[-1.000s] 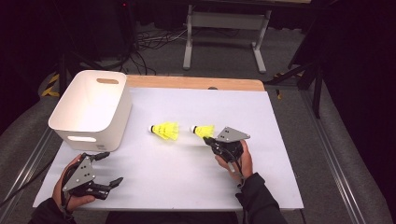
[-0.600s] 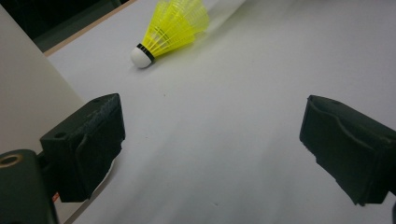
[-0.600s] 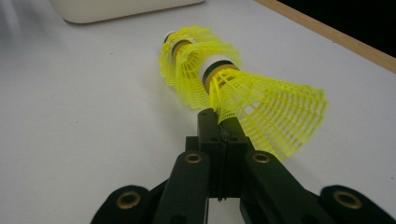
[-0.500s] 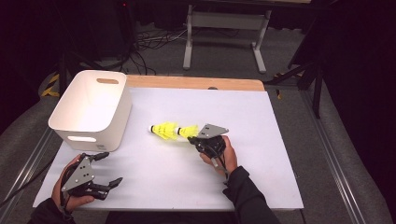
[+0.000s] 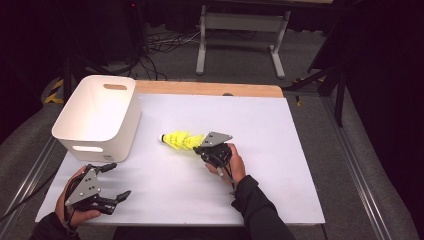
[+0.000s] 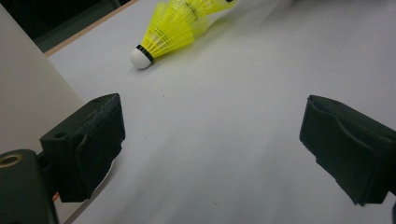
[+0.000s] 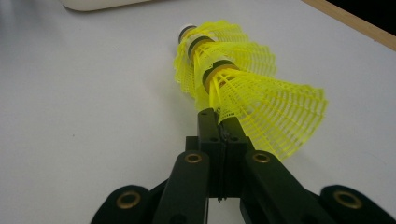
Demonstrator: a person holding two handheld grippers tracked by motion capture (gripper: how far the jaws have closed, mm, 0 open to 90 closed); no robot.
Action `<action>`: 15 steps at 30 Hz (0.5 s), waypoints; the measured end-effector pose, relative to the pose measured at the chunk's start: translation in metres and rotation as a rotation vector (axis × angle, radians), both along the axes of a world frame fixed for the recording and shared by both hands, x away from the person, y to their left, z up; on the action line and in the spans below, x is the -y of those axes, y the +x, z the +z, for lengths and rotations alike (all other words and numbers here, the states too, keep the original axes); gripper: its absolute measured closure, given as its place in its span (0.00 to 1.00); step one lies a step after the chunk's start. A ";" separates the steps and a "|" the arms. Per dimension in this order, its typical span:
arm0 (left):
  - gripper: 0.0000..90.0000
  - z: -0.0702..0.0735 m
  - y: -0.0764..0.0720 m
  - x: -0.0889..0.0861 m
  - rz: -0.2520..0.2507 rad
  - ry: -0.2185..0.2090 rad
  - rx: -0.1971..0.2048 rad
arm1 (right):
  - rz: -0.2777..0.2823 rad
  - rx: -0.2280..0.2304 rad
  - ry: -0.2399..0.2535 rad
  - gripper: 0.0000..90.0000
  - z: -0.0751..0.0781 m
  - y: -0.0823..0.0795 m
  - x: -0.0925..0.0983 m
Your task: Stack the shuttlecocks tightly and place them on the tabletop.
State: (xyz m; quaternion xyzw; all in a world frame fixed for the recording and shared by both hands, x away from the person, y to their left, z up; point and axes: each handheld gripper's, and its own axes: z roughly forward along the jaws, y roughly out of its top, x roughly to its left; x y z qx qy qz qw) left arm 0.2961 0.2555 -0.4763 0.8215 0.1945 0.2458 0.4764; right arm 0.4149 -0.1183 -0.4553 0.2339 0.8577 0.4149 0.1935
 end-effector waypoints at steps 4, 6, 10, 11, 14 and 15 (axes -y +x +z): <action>0.08 0.000 0.000 0.000 -0.001 -0.003 -0.004 | 0.003 -0.002 -0.006 1.00 0.000 0.003 -0.003; 0.08 0.000 0.000 0.000 -0.001 -0.001 -0.003 | 0.006 -0.003 -0.002 1.00 0.000 0.004 -0.004; 0.08 -0.001 0.000 0.000 -0.003 -0.001 -0.004 | 0.017 -0.001 -0.013 1.00 0.002 0.004 -0.008; 0.08 -0.001 0.000 0.001 -0.003 0.001 -0.003 | 0.019 -0.001 -0.017 1.00 0.002 0.004 -0.009; 0.08 -0.001 0.000 0.001 -0.007 0.007 -0.004 | 0.029 -0.004 -0.024 1.00 0.001 0.005 -0.013; 0.08 -0.001 0.000 0.001 -0.006 0.010 -0.003 | 0.031 -0.005 -0.027 1.00 0.001 0.005 -0.014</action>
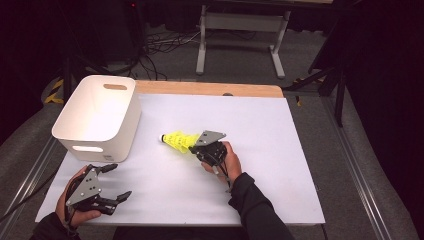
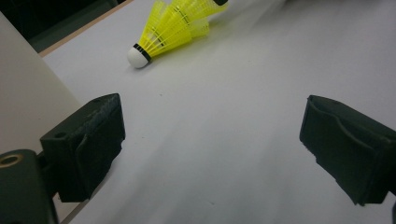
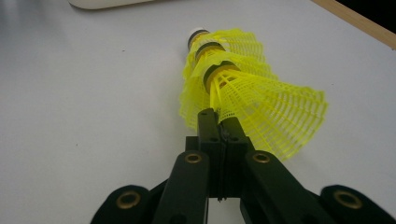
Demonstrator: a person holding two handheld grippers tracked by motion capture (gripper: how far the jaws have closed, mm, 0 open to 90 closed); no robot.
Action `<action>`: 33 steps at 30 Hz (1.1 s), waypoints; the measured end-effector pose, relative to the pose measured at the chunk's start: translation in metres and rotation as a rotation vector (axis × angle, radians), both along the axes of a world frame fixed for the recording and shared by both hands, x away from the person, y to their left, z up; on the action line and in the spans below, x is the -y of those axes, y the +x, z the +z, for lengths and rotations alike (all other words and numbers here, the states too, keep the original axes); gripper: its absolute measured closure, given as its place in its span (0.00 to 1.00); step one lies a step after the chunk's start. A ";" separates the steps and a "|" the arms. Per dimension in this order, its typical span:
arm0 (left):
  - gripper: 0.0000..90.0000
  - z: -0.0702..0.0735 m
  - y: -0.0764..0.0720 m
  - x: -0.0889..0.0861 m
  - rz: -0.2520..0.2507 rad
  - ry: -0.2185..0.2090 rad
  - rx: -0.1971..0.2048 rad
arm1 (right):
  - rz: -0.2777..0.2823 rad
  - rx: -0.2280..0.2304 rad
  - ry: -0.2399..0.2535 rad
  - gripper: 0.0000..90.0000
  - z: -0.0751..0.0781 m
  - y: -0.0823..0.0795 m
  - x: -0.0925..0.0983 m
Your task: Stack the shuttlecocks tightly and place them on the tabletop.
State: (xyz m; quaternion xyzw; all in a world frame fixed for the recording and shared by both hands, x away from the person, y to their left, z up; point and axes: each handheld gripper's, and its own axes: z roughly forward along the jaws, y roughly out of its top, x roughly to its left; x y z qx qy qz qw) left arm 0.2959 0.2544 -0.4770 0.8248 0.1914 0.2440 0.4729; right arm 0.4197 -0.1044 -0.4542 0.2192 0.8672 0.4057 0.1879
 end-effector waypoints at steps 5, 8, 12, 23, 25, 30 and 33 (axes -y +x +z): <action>0.08 0.000 0.000 0.000 -0.004 -0.006 -0.003 | -0.005 0.002 -0.010 1.00 -0.001 0.002 -0.003; 0.08 -0.001 -0.001 0.001 -0.007 -0.005 -0.008 | -0.010 -0.004 -0.008 1.00 -0.002 0.004 -0.005; 0.09 -0.001 -0.001 0.001 -0.008 -0.004 -0.007 | -0.012 0.003 -0.030 0.99 -0.003 0.005 -0.009; 0.09 -0.001 -0.001 0.000 -0.006 -0.009 -0.004 | -0.034 -0.001 -0.054 0.94 0.000 0.013 -0.013; 0.09 -0.001 -0.001 0.000 -0.007 -0.010 -0.005 | -0.038 -0.011 -0.057 0.93 -0.002 0.014 -0.013; 0.09 0.000 -0.002 0.000 -0.008 -0.010 -0.005 | -0.049 -0.039 -0.061 0.87 -0.004 0.016 -0.011; 0.09 0.000 -0.002 0.000 -0.007 -0.010 -0.007 | -0.051 -0.057 -0.057 0.86 -0.005 0.016 -0.010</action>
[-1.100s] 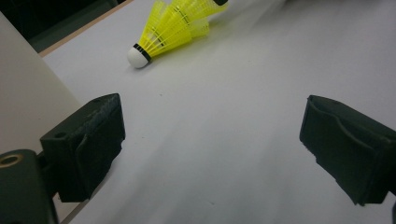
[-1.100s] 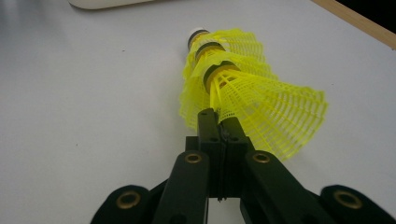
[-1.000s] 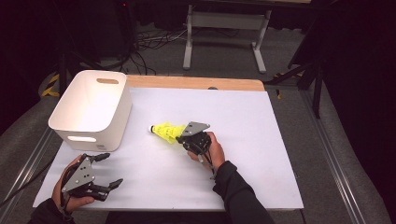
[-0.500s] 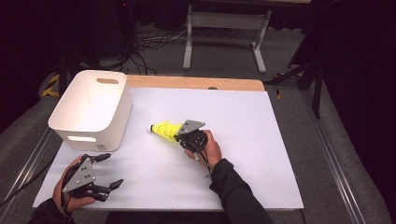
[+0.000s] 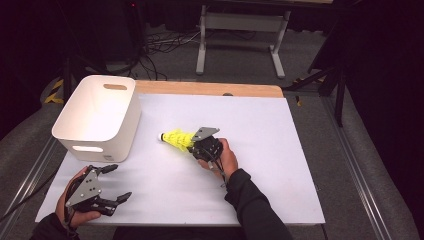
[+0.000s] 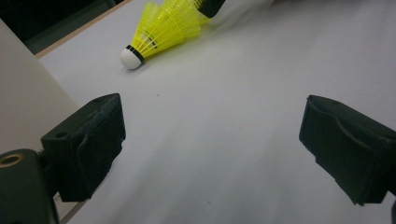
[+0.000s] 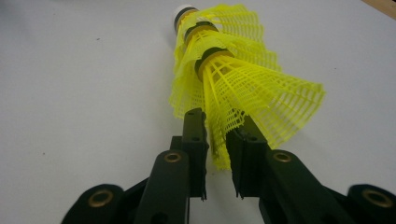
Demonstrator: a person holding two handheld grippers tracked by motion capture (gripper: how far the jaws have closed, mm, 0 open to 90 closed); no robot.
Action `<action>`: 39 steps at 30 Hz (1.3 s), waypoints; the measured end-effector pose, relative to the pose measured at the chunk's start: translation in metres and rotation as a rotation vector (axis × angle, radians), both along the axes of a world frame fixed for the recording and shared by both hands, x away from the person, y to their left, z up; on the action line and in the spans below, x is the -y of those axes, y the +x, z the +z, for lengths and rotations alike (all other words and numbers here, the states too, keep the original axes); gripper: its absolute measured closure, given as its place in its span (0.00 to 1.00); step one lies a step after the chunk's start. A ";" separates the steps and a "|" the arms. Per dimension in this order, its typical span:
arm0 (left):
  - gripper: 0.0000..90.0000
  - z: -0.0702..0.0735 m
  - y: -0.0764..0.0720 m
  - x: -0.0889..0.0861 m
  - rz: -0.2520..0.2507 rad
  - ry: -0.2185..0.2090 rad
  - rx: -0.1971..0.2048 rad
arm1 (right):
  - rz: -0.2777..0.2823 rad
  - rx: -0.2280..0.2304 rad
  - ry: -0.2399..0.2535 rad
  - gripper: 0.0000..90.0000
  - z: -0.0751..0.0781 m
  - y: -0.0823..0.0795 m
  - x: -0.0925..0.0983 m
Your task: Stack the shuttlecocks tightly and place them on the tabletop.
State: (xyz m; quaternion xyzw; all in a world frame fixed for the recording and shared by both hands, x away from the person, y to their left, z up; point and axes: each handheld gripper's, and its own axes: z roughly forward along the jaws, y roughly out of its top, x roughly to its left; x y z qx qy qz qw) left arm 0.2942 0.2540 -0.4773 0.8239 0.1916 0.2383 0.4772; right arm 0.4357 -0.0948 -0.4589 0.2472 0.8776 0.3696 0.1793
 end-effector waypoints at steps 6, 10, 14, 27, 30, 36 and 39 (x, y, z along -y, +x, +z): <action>0.09 0.001 0.000 -0.001 0.003 0.002 0.011 | 0.005 -0.018 0.058 0.83 0.006 -0.003 0.009; 0.09 0.001 -0.001 -0.001 0.001 0.007 0.012 | 0.002 -0.020 0.082 0.85 0.007 -0.006 0.012; 0.09 0.001 0.000 -0.001 0.000 0.002 0.008 | -0.008 -0.022 0.084 0.94 0.003 -0.006 0.014; 0.09 0.000 -0.002 0.001 -0.007 0.006 0.011 | -0.032 -0.005 0.069 0.97 -0.004 -0.004 0.014; 0.09 0.000 -0.002 0.000 -0.003 -0.003 0.012 | -0.037 -0.009 0.064 0.95 -0.006 -0.004 0.013; 0.09 0.000 -0.002 0.001 -0.009 0.003 0.015 | -0.035 -0.001 0.071 0.93 -0.005 -0.005 0.013; 0.09 0.000 -0.002 0.000 -0.008 0.000 0.011 | -0.028 -0.001 0.079 0.88 -0.004 -0.006 0.012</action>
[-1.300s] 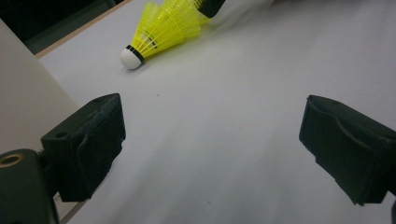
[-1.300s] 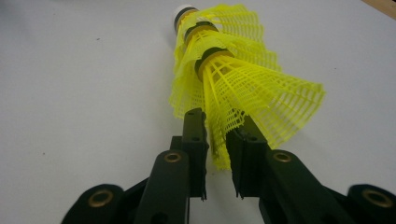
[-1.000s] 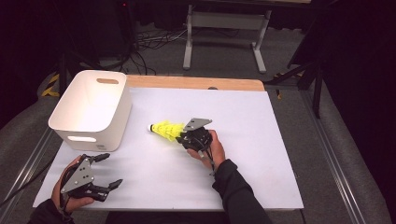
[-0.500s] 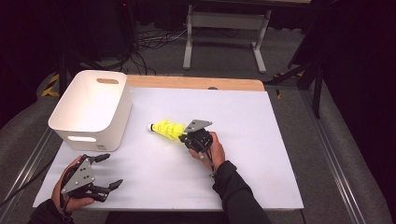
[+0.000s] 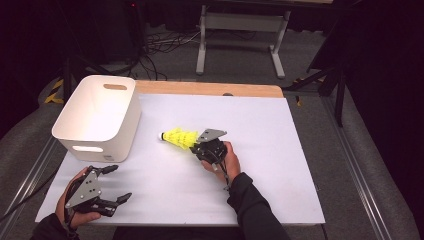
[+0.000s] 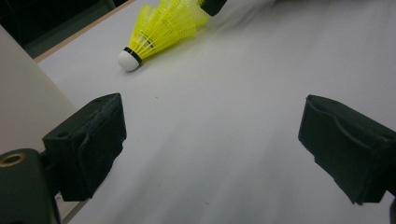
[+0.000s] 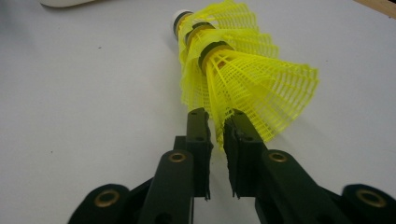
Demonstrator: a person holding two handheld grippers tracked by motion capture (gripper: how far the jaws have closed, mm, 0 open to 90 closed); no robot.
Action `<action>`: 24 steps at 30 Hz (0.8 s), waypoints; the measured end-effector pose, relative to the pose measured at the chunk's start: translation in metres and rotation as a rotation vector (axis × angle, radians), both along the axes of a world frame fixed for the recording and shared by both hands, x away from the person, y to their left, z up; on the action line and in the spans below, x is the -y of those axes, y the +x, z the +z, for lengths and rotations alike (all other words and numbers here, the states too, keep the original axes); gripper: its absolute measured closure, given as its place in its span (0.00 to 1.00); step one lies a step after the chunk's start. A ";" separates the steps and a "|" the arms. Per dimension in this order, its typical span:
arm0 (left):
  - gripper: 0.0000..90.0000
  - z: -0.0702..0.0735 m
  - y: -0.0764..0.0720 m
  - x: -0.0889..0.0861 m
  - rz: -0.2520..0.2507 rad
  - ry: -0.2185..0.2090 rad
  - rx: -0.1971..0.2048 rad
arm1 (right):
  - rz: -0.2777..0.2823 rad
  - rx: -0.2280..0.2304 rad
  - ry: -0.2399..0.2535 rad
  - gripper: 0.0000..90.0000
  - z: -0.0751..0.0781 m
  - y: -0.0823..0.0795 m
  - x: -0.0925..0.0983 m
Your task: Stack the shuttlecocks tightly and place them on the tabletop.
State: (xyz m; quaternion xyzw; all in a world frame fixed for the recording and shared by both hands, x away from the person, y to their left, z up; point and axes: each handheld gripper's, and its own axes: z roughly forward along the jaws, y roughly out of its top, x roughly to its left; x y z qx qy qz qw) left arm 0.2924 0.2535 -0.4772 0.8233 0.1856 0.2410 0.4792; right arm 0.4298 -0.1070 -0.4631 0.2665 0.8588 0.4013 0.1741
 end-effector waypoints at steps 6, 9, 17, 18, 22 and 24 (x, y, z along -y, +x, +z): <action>0.09 0.000 0.000 0.000 -0.001 0.000 0.003 | -0.004 0.017 0.022 0.80 0.005 -0.003 0.002; 0.09 0.000 0.000 0.000 -0.004 0.007 0.003 | -0.004 0.031 0.029 0.78 0.009 -0.005 0.004; 0.09 0.000 0.001 0.001 -0.007 0.011 0.001 | 0.002 0.082 0.031 0.73 0.020 -0.014 0.007; 0.09 0.000 0.000 0.001 -0.006 0.013 0.002 | 0.003 0.087 0.028 0.73 0.021 -0.015 0.007; 0.09 0.000 0.000 0.001 -0.004 0.010 0.005 | 0.005 0.105 0.029 0.70 0.026 -0.020 0.008; 0.09 0.000 0.000 0.001 -0.004 0.008 0.004 | 0.009 0.122 0.036 0.68 0.031 -0.024 0.010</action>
